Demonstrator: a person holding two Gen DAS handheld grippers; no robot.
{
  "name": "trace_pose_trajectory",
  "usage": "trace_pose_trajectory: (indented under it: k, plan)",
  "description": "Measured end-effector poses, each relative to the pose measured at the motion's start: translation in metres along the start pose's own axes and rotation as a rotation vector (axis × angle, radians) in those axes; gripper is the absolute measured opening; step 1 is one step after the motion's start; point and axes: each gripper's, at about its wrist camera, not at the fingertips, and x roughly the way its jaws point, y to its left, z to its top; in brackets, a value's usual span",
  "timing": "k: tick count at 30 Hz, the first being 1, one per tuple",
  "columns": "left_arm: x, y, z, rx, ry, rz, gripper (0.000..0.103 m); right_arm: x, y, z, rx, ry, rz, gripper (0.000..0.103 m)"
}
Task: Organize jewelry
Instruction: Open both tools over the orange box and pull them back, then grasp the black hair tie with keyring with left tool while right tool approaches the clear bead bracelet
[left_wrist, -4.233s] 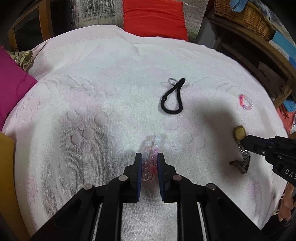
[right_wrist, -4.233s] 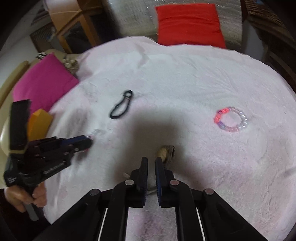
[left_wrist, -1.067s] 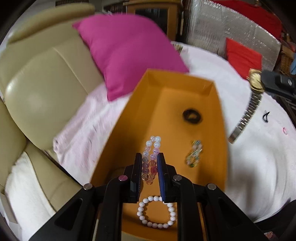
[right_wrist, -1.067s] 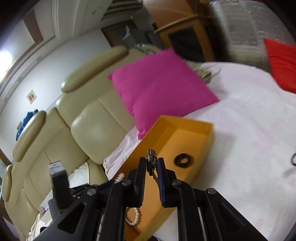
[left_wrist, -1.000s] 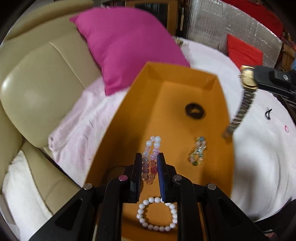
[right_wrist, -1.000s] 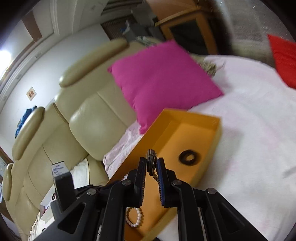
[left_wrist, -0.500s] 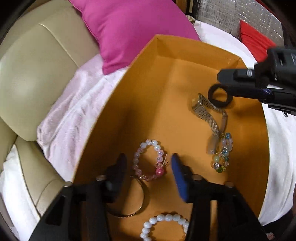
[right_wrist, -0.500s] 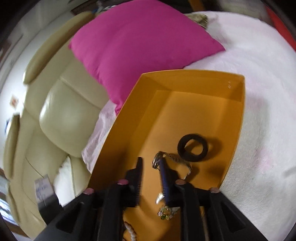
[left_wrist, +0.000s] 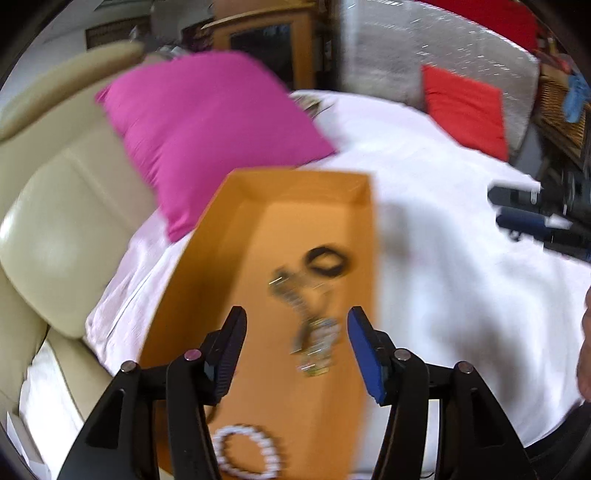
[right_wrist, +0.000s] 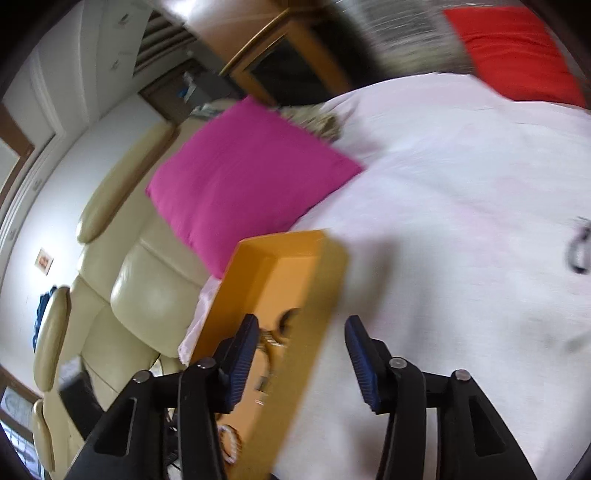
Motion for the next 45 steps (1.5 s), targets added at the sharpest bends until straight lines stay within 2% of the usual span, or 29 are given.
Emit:
trace_pose_trajectory:
  k: [7, 11, 14, 20, 25, 31, 34, 39, 42, 43, 45]
  plan:
    - [-0.003, -0.095, 0.013, 0.063, -0.022, -0.054, 0.058, -0.075, -0.112, -0.015, 0.138, -0.054, -0.138, 0.056]
    - [0.014, -0.146, 0.011, 0.088, 0.007, -0.1, 0.058, -0.117, -0.174, -0.018, 0.235, -0.122, -0.23, 0.056]
    - [0.033, -0.177, 0.012, 0.101, 0.026, -0.124, 0.058, -0.146, -0.223, -0.019, 0.355, -0.173, -0.273, 0.056]
    - [0.07, -0.235, 0.031, 0.117, 0.017, -0.189, 0.058, -0.181, -0.287, -0.006, 0.484, -0.224, -0.361, 0.056]
    - [0.096, -0.274, 0.052, 0.115, -0.014, -0.242, 0.058, -0.192, -0.312, 0.005, 0.514, -0.237, -0.405, 0.055]
    - [0.122, -0.322, 0.074, 0.166, -0.041, -0.324, 0.058, -0.19, -0.336, 0.019, 0.515, -0.232, -0.446, 0.056]
    - [0.14, -0.338, 0.084, 0.172, -0.013, -0.345, 0.06, -0.18, -0.34, 0.028, 0.5, -0.213, -0.467, 0.056]
    - [0.165, -0.348, 0.09, 0.184, 0.02, -0.342, 0.06, -0.165, -0.353, 0.036, 0.507, -0.177, -0.53, 0.056]
    - [0.169, -0.353, 0.089, 0.208, 0.008, -0.332, 0.06, -0.157, -0.352, 0.039, 0.475, -0.173, -0.579, 0.055]
    - [0.17, -0.354, 0.088, 0.213, 0.008, -0.33, 0.06, -0.154, -0.35, 0.041, 0.457, -0.166, -0.597, 0.054]
    - [0.168, -0.355, 0.088, 0.223, 0.006, -0.34, 0.042, -0.147, -0.347, 0.043, 0.416, -0.146, -0.637, 0.031]
